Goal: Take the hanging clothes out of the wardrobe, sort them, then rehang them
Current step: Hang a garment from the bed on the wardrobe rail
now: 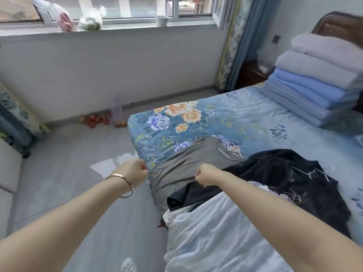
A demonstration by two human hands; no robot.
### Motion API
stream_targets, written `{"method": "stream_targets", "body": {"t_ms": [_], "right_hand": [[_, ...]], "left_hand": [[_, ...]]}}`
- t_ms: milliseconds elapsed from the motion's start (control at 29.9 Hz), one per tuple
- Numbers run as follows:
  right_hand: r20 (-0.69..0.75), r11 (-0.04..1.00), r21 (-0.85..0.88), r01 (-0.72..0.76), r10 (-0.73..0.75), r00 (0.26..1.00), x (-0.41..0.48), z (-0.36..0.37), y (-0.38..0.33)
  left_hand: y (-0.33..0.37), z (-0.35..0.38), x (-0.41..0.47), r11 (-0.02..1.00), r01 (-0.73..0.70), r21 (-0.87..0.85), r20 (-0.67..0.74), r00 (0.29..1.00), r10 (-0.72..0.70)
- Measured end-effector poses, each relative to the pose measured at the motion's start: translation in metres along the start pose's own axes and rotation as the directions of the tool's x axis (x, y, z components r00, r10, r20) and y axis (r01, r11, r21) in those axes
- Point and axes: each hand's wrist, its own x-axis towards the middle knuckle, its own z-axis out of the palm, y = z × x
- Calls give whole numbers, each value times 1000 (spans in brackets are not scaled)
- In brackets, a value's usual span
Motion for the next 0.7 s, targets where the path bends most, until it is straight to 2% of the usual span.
{"method": "stream_targets", "body": {"t_ms": [167,368,535,703], "right_hand": [[-70,960,179,-216,231,970,61,-12,58],[-125,806,424,-414,505,854,125,-18,109],[-164,738,481,-474,607,778,184,-22,160],[-184,687,524,-502,667,722,272,-30,231]], "left_hand": [[34,16,101,981,-153,118,110,984,140],[69,42,215,949,-267,168,264,940,218],[108,87,299,929,-323,183,321,913,254],[144,153,389,847,-409,340,338,894,296]]}}
